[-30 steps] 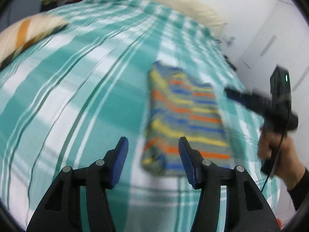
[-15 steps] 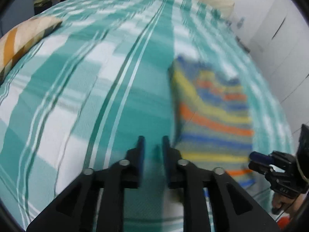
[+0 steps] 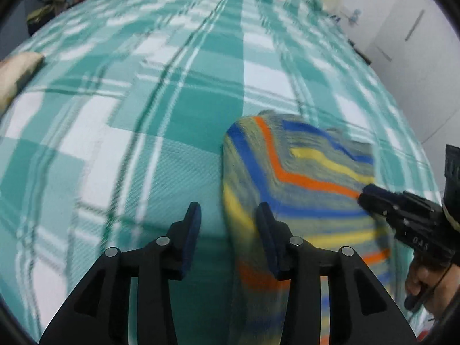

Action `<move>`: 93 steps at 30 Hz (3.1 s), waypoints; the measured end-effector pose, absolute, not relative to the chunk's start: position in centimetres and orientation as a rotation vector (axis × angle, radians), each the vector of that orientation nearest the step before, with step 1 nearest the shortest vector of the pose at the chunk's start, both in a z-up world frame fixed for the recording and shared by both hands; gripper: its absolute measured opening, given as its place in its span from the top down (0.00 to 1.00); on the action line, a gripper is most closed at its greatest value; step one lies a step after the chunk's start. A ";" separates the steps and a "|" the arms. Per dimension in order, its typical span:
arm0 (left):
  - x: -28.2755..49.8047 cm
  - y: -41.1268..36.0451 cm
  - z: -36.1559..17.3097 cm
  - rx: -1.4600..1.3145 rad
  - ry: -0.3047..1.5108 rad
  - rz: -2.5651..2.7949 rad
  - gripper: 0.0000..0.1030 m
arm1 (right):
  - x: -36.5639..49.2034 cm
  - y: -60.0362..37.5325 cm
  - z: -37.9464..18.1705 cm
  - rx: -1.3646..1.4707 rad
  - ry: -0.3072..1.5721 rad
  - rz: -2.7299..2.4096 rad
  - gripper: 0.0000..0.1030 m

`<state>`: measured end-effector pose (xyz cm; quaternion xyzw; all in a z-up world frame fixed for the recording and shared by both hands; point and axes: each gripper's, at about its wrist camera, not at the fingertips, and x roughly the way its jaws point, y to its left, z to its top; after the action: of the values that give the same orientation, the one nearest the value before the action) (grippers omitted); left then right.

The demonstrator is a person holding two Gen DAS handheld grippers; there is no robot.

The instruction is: Fold small clothes

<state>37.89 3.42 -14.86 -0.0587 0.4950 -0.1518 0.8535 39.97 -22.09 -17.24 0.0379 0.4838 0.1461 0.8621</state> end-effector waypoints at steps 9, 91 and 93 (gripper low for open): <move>25.9 5.5 -17.3 -0.013 1.069 -0.307 0.41 | 25.7 -19.7 -15.5 0.036 0.952 0.408 0.74; 14.5 5.6 -11.5 0.194 0.928 -0.063 0.02 | 15.3 -26.3 -14.7 0.150 1.035 -0.015 0.26; 12.8 5.4 -10.6 0.206 0.896 -0.029 0.01 | 13.0 -25.3 -14.0 0.124 1.036 -0.029 0.21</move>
<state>12.78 5.36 -10.55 0.0996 0.4324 -0.0140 0.8960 13.01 -25.29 -14.02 0.0593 0.4946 -0.0139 0.8670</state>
